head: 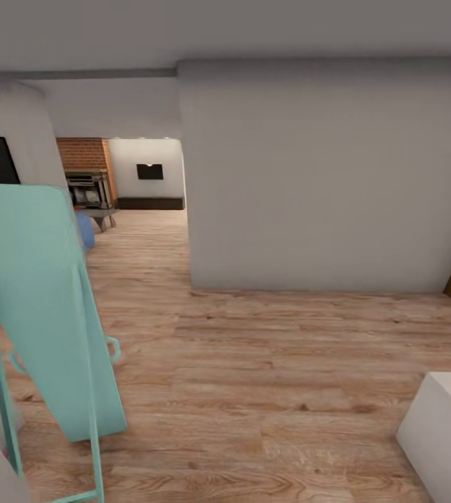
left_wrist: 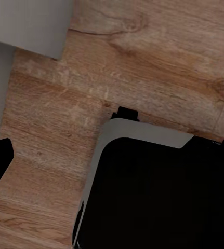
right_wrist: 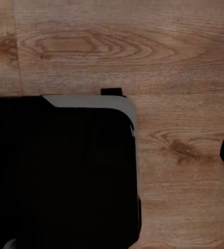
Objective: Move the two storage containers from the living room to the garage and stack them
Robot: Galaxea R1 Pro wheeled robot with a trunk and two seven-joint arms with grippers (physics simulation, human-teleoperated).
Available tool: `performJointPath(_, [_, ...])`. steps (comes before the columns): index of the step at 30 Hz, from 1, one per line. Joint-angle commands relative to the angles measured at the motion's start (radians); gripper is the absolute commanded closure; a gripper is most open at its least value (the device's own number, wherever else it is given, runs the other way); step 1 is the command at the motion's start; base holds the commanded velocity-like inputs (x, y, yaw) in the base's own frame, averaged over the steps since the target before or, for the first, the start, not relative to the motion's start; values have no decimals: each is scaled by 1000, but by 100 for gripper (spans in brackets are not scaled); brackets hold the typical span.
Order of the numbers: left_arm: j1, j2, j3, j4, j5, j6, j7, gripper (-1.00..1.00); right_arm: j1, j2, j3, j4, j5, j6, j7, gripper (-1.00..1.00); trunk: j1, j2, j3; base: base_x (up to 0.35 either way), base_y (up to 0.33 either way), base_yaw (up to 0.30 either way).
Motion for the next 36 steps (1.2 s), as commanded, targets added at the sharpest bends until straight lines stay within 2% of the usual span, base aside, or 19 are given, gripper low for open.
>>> performJointPath(1, [0,-1,3,1,4,-3,1,-100,-1,0,9,3,-9,-6,-1,-100,1,-1,-1,320,0,0])
performJointPath(16, [10,-6,3,1,24,-6,0,-100,-1,-12,12,3,-5,-5,-2,-100,1,-1,-1,320,0,0])
performJointPath(36, [10,-6,3,1,24,-9,-5,-100,-1,-13,16,3,-1,-6,1,-100,1,-1,-1,320,0,0])
